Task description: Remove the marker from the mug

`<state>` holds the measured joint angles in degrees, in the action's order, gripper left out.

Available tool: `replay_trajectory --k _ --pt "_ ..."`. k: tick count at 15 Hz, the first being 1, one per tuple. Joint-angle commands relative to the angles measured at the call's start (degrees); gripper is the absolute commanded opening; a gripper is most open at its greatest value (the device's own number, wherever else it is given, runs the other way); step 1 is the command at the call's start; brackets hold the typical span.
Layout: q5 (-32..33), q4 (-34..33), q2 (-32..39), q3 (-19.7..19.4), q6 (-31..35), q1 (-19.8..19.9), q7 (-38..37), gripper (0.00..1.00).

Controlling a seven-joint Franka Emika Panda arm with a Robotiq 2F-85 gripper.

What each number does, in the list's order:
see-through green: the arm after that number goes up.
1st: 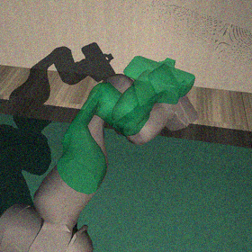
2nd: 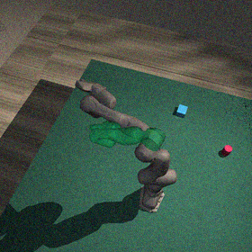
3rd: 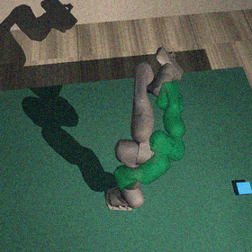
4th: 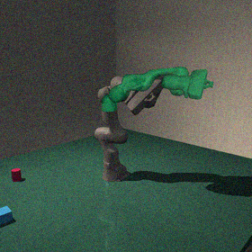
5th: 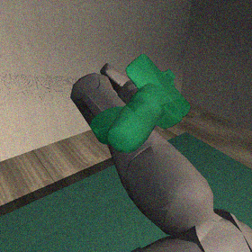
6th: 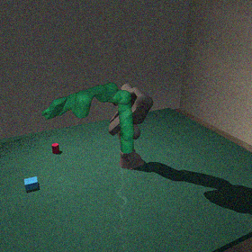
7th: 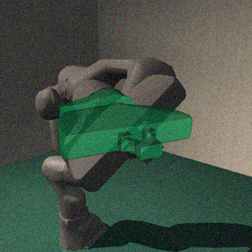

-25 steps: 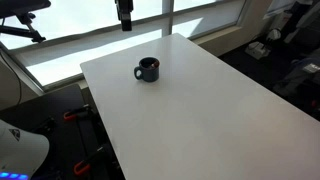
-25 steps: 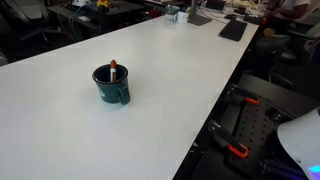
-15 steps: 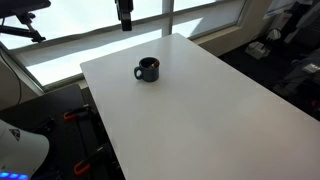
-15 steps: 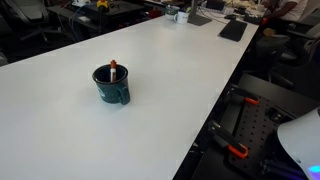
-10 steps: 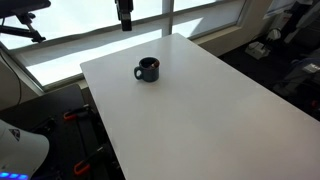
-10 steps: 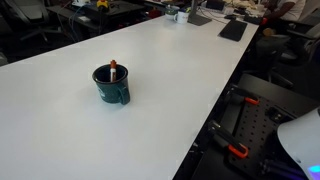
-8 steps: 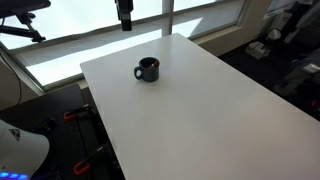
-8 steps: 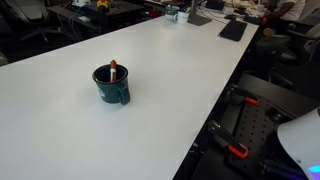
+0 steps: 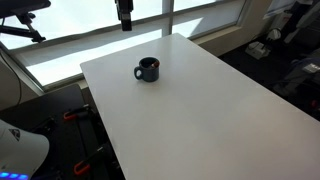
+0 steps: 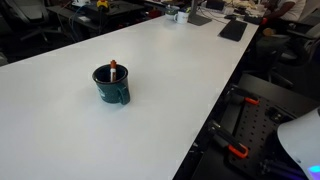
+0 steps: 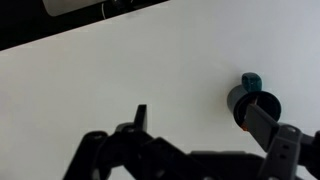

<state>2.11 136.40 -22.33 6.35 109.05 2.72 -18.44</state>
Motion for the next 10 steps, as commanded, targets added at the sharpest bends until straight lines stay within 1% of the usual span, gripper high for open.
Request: replay_trajectory --k 1,4,8,9,10 --pt "0.22 -1.56 2.12 -0.61 -0.49 -0.46 -0.57 1.0" --pt "-0.33 -4.57 6.37 -1.32 -0.42 -0.48 0.6 1.0" --pt "-1.44 -10.19 13.19 -3.12 0.6 -0.92 5.25 1.0" --pt "-0.2 -6.22 9.21 -2.62 0.75 -0.92 2.67 1.0" --pt "-0.46 -7.57 10.86 -3.05 0.75 -0.96 3.69 1.0"
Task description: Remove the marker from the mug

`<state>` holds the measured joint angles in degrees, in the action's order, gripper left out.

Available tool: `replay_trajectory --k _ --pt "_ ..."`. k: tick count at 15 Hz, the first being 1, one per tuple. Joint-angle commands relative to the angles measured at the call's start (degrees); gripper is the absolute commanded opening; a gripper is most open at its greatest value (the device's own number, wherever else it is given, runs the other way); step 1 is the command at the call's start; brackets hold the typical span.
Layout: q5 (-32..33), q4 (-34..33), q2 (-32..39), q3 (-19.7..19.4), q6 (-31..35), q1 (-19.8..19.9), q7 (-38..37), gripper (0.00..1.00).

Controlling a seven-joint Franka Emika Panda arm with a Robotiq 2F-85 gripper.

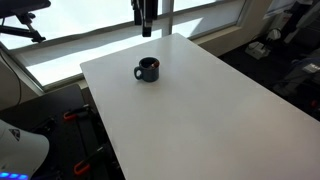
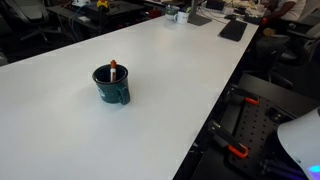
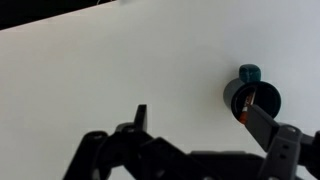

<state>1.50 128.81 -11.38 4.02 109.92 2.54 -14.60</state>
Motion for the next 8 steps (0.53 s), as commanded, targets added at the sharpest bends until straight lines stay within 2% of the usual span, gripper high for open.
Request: replay_trajectory --k 1,8 --pt "0.1 -1.01 1.19 -0.99 -0.12 -0.8 0.32 1.0" --pt "-0.45 -3.55 4.49 -1.25 -0.05 -1.07 1.63 1.0"
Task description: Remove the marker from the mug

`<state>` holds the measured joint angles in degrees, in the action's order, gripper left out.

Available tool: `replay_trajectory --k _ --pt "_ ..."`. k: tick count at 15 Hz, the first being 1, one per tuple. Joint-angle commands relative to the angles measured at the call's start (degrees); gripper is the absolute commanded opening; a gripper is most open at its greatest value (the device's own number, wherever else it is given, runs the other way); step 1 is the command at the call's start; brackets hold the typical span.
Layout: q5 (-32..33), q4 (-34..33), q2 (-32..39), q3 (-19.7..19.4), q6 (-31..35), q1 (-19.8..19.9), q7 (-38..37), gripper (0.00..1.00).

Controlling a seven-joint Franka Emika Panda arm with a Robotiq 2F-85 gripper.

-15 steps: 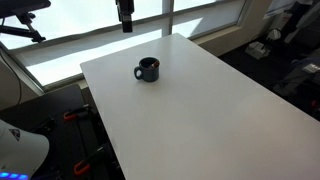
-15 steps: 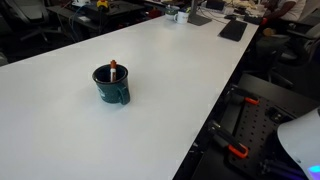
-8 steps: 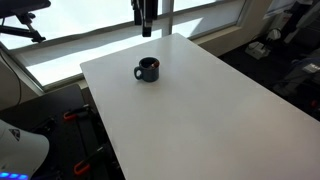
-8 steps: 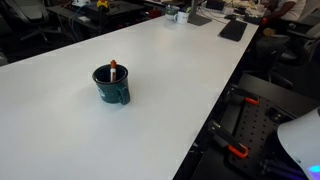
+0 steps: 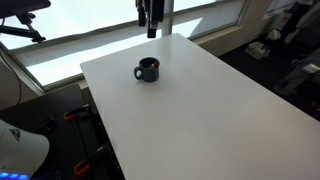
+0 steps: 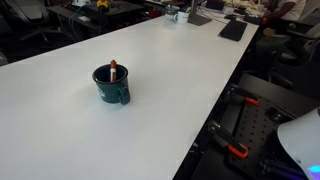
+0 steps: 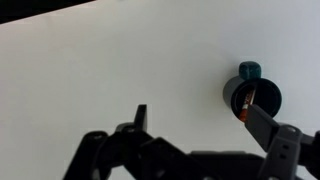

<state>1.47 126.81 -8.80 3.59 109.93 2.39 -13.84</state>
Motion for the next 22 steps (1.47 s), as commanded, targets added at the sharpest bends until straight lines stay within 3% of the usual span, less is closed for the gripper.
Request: replay_trajectory --k 1,8,9,22 --pt "-0.49 -2.42 2.97 -0.8 -0.13 -1.05 1.24 1.0" --pt "-1.62 -14.09 13.7 -0.28 -1.25 -3.35 8.09 1.0" --pt "-0.55 -9.73 10.68 -0.8 0.32 -3.15 6.32 1.0" --pt "-1.58 -14.87 15.94 -0.21 -0.71 -4.15 9.29 1.0"
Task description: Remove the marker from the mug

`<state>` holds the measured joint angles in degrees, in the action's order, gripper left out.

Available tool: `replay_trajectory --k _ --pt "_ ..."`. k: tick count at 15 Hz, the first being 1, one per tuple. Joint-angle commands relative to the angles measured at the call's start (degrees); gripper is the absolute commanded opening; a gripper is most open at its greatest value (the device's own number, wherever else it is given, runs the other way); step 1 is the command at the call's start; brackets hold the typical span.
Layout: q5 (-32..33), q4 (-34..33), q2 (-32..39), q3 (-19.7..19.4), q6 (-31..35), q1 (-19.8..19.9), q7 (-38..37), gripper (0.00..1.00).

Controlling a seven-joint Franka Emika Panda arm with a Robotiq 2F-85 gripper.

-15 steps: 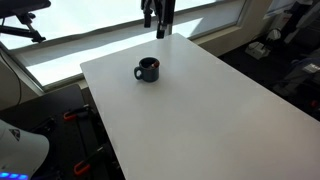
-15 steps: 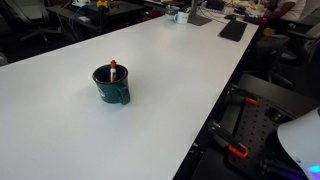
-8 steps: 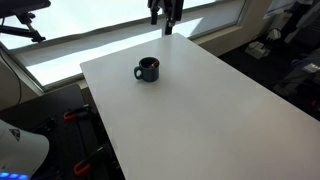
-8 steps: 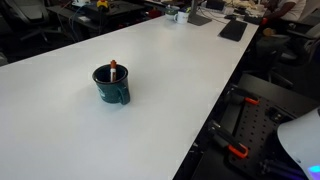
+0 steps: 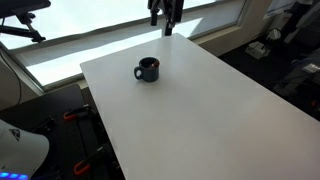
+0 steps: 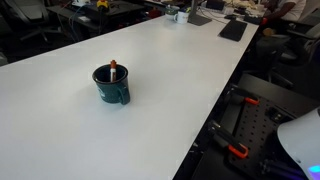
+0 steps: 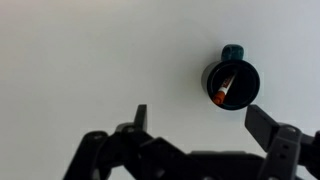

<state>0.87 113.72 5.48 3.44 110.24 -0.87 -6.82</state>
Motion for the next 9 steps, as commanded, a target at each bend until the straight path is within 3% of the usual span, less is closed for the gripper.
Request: replay_trajectory --k 1,5,6,9 --pt "-1.05 -2.17 2.26 0.13 -1.15 -1.16 3.11 1.0" --pt "-1.03 -5.03 5.28 1.11 -2.7 -2.37 7.26 1.0" --pt "-0.19 -1.96 3.34 0.44 -0.32 -2.23 5.42 1.0" --pt "-0.19 -3.46 4.94 0.72 -0.69 -2.82 5.67 1.0"
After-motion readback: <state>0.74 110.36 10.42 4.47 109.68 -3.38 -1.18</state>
